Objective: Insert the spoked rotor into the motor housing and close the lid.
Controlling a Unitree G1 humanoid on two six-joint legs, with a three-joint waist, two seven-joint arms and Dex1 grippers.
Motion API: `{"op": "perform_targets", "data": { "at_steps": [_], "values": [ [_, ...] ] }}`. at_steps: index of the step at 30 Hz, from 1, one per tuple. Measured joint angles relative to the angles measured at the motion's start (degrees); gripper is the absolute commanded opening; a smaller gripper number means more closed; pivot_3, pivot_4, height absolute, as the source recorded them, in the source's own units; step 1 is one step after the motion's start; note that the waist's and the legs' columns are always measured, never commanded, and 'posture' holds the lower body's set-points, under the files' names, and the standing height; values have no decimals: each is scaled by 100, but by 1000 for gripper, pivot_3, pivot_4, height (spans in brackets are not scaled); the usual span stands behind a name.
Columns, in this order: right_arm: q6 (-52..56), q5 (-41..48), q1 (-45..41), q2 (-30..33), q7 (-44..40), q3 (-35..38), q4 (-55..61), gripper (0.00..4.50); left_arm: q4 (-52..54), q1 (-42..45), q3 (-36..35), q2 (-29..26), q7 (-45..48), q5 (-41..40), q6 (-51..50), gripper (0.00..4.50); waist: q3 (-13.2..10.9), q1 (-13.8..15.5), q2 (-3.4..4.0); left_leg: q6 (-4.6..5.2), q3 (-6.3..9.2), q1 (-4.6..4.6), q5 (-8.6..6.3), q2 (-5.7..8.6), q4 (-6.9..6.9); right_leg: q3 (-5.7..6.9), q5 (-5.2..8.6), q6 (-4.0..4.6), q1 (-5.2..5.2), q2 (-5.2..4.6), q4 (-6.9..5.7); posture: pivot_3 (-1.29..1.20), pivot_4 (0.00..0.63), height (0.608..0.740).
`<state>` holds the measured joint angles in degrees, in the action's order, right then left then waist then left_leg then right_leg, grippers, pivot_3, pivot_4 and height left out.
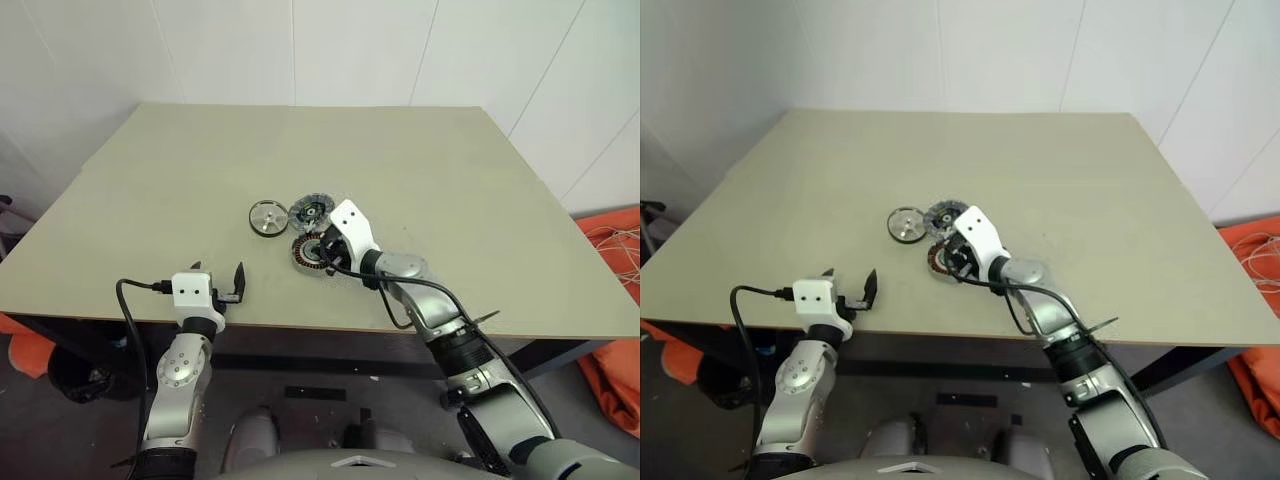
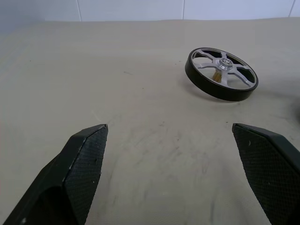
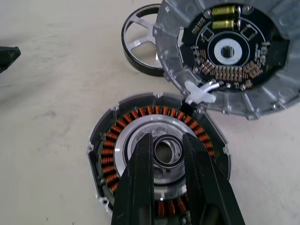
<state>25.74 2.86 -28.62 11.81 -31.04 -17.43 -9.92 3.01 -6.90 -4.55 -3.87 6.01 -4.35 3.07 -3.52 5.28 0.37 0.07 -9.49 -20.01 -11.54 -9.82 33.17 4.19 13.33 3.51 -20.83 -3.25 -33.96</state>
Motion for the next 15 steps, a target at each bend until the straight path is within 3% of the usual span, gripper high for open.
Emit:
{"op": "perform_targets", "data": {
  "at_steps": [15],
  "values": [
    [-345,-203,-103,-137,-140,-26,-466,567,0,1,-6,-2,-3,1,0,4500,0,1,0,0,0,0,0,0,4,0,0,1,0,0,-6,0,0,740]
  ]
}}
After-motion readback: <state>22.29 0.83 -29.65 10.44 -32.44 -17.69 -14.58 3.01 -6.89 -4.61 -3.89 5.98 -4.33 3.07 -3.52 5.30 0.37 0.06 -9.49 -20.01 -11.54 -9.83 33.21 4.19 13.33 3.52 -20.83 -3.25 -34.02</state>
